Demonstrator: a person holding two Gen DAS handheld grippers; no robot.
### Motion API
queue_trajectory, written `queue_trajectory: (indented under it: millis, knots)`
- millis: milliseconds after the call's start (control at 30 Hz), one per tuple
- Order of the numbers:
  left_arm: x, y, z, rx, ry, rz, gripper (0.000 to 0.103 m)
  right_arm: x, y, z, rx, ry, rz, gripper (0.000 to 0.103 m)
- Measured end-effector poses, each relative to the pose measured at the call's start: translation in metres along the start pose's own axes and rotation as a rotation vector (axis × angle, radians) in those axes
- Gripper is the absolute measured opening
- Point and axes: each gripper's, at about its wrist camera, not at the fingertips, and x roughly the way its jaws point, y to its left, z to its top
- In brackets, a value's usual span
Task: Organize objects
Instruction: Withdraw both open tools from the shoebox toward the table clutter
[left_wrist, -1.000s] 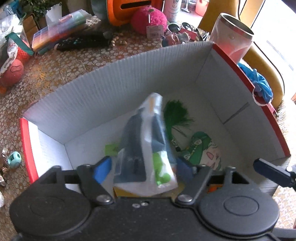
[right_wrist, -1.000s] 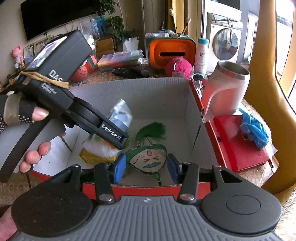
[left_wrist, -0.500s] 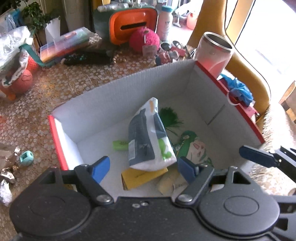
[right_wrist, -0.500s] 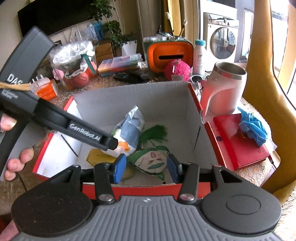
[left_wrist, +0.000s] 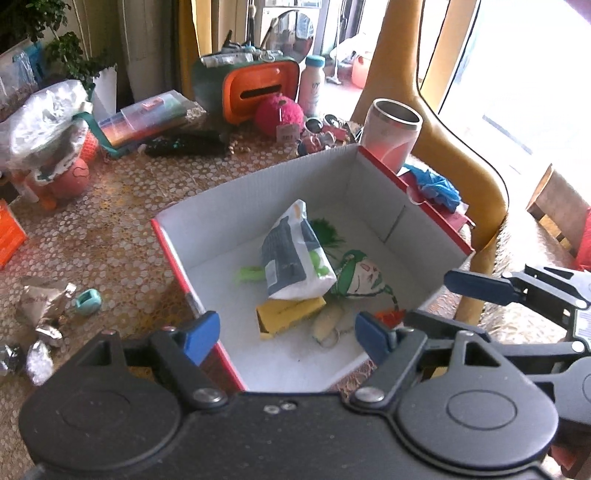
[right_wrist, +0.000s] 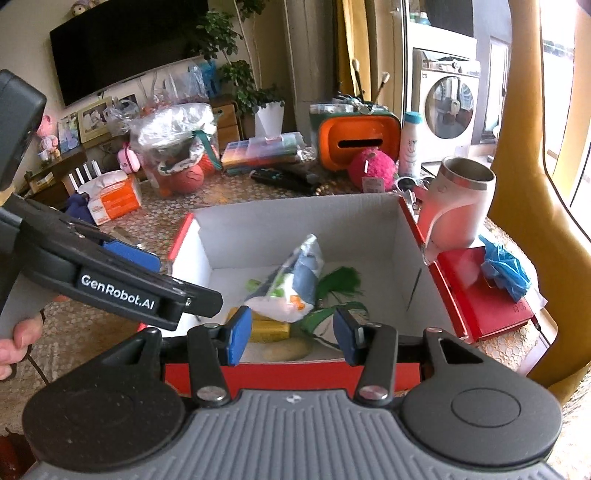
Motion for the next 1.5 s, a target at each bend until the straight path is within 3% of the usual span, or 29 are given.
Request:
queue_trajectory:
  millis: [400, 500, 600, 1033, 1333, 1500]
  knots:
    - [-0.064, 0.045, -0.043, -0.029, -0.083, 0.012, 0.082, -0.036, 0.058, -0.002, -0.069, -0.035, 0.035, 0.048]
    - [-0.078, 0.059, -0.058, -0.036, -0.105, 0.033, 0.083, -0.041, 0.074, -0.003, -0.086, -0.045, 0.064, 0.056]
    - [-0.088, 0.073, -0.073, -0.042, -0.118, 0.057, 0.085, -0.043, 0.091, -0.006, -0.102, -0.049, 0.089, 0.057]
    - [-0.127, 0.136, -0.135, -0.126, -0.193, 0.152, 0.100, -0.034, 0.159, -0.013, -0.142, -0.035, 0.150, 0.063]
    - [-0.136, 0.183, -0.169, -0.232, -0.217, 0.172, 0.102, -0.019, 0.193, -0.015, -0.162, -0.017, 0.181, 0.076]
    - [-0.132, 0.202, -0.182, -0.270, -0.226, 0.192, 0.102, -0.006, 0.205, -0.017, -0.169, -0.011, 0.196, 0.078]
